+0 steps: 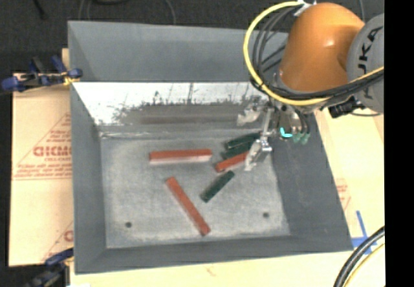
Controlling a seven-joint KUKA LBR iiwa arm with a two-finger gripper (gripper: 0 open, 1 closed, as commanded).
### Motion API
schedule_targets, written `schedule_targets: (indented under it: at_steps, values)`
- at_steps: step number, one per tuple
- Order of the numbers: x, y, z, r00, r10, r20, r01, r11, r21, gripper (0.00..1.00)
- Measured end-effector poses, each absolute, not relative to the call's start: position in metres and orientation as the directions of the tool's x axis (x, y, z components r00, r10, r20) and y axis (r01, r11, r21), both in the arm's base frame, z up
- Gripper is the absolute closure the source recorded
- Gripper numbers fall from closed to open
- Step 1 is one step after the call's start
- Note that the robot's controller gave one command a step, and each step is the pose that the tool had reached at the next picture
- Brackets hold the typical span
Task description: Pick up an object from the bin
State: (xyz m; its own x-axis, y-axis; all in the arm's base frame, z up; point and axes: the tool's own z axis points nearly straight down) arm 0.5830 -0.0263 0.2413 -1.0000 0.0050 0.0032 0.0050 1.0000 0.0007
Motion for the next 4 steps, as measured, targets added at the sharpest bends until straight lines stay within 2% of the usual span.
schedule_targets:
  at_steps: [1,2,3,4]
  values:
    - [0.584,-0.026,0.246,-1.0,0.005,-0.005,0.005,1.0,0.0,0.0]
    - [0.581,-0.028,0.191,-1.0,0.021,-0.01,0.021,1.0,0.002,0.0]
    - [0.578,-0.026,0.131,-1.0,0.002,-0.008,0.002,1.0,-0.002,0.0]
    - [0.573,-0.023,0.08,-1.0,-0.025,0.004,-0.025,1.0,-0.001,0.0]
